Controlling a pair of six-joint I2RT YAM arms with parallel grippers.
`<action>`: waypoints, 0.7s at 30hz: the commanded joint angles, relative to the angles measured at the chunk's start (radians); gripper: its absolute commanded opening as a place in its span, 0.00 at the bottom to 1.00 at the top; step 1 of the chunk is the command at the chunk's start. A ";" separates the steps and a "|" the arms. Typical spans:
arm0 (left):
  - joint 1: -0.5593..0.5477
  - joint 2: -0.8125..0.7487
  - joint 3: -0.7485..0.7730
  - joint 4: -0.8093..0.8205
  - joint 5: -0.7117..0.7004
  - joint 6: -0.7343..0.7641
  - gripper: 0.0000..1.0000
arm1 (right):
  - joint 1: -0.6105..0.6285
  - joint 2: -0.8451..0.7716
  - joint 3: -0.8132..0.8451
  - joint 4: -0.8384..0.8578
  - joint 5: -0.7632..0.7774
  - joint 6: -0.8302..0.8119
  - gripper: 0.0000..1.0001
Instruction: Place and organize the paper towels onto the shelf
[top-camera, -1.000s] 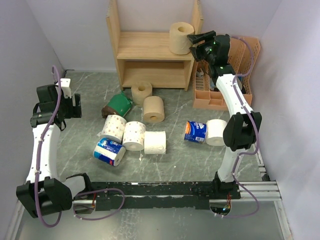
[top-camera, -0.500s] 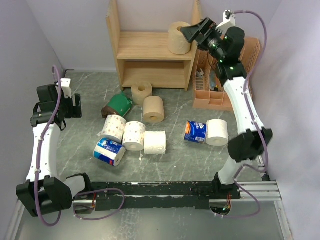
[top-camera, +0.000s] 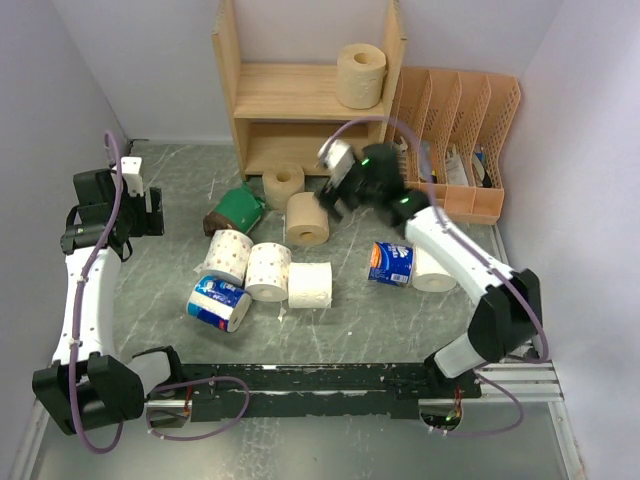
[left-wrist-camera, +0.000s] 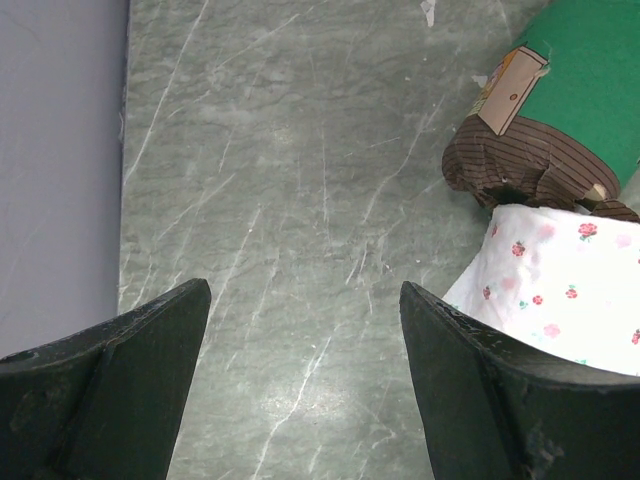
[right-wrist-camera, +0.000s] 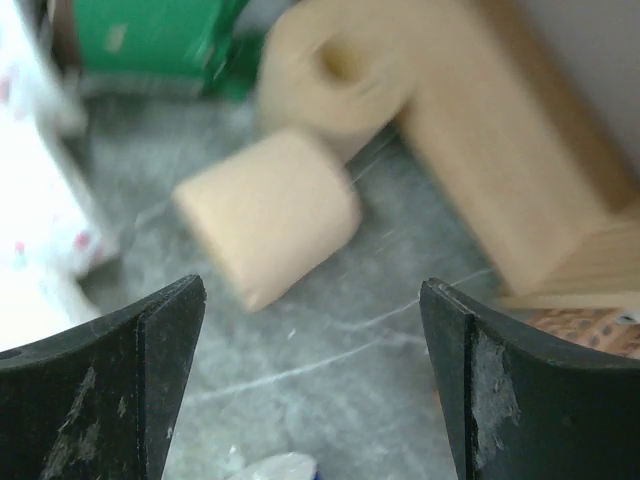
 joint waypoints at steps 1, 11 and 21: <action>0.009 0.001 0.033 -0.002 0.040 -0.001 0.88 | 0.158 0.012 -0.118 -0.039 0.331 -0.383 0.87; 0.010 0.017 0.034 -0.001 0.040 0.000 0.88 | 0.240 0.109 -0.185 0.070 0.385 -0.455 0.86; 0.009 0.010 0.029 0.001 0.040 0.001 0.88 | 0.306 0.182 -0.204 0.097 0.385 -0.455 0.88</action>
